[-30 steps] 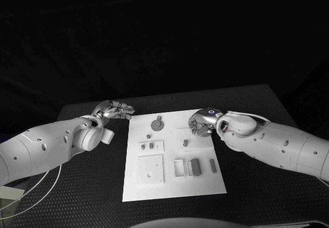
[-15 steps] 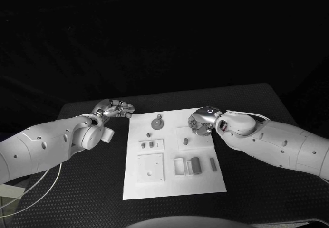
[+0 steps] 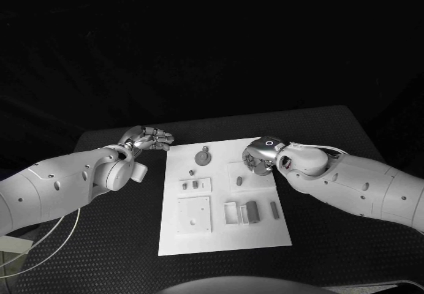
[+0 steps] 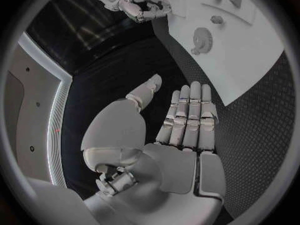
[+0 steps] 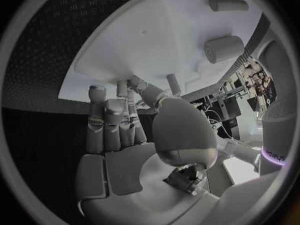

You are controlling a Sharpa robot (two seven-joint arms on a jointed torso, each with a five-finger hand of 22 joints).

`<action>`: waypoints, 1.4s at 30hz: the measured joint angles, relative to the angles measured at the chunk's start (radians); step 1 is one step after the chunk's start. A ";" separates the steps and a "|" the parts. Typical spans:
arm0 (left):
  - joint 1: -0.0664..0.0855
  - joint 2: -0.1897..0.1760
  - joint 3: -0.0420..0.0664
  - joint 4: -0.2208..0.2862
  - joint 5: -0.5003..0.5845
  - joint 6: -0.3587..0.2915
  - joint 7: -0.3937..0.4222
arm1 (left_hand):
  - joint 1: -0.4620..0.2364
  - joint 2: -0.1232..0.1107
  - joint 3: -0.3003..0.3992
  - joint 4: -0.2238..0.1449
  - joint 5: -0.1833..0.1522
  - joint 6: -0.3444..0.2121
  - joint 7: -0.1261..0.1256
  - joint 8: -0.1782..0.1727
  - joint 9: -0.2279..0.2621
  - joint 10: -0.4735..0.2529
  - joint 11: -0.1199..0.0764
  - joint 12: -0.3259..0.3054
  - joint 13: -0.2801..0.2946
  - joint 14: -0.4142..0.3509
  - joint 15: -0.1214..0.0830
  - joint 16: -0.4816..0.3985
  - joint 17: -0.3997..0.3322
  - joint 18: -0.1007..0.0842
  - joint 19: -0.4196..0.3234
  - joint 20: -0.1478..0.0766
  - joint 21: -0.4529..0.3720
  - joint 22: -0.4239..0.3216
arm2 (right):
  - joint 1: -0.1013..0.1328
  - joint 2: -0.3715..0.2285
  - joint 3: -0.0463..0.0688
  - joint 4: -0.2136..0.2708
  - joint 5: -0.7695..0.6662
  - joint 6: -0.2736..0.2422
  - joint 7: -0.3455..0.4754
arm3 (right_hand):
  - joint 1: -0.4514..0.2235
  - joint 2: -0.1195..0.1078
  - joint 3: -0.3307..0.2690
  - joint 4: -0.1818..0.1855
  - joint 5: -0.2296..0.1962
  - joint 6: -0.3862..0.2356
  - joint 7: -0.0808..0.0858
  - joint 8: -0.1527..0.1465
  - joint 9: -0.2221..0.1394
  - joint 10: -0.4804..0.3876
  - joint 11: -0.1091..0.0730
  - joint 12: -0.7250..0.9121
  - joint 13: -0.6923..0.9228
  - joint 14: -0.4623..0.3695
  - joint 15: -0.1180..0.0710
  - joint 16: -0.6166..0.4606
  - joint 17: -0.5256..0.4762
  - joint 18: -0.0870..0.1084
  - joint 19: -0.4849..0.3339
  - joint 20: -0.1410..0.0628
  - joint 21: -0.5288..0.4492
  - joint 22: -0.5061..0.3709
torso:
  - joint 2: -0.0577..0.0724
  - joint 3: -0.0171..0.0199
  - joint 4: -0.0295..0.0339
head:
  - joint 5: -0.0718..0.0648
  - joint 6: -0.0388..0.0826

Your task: Assemble the parts on the task board

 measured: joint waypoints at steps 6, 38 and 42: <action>0.000 0.001 0.000 0.000 0.000 0.000 0.000 | 0.000 0.000 0.000 0.000 0.000 0.000 0.000 0.000 0.000 0.000 0.000 0.000 -0.001 0.000 0.000 0.000 0.002 0.000 0.000 0.000 0.000 -0.001 | -0.002 0.000 -0.001 0.002 -0.011 -0.008 -0.006 | 0.003 0.003 0.000 0.000 0.000 0.007 -0.003 0.003 0.004 0.014 -0.004 0.000 0.000 0.002 -0.007 0.000 0.000 0.000 0.000 0.000 0.004 0.000 | 0.000 0.0002 0.0000 | 0.000 -0.003; 0.000 0.001 0.000 -0.003 0.000 0.007 -0.005 | 0.000 0.000 -0.008 0.003 0.000 0.000 0.000 0.000 -0.002 -0.004 0.004 0.000 -0.005 0.004 0.003 -0.008 0.012 0.000 0.000 0.000 0.000 -0.006 | -0.014 -0.012 -0.001 0.019 0.026 -0.061 -0.047 | 0.004 0.004 -0.006 0.000 0.000 0.019 -0.013 0.010 0.004 0.036 -0.011 -0.002 0.003 0.011 -0.016 0.000 -0.002 0.000 0.007 -0.004 0.004 0.000 | 0.000 -0.0007 0.0003 | -0.001 -0.001; 0.000 0.001 0.000 -0.004 0.000 0.008 -0.006 | 0.000 0.000 -0.008 0.003 0.000 -0.002 0.002 0.000 -0.003 -0.004 0.004 0.000 -0.006 0.004 0.003 -0.008 0.013 0.000 0.000 0.000 0.000 -0.007 | -0.016 -0.014 0.002 0.022 0.030 -0.059 -0.050 | 0.004 0.004 -0.006 0.000 0.000 0.019 -0.013 0.010 0.004 0.036 -0.011 -0.002 0.002 0.011 -0.016 0.000 -0.002 0.000 0.007 -0.004 0.004 0.000 | 0.000 -0.0007 0.0000 | -0.001 0.000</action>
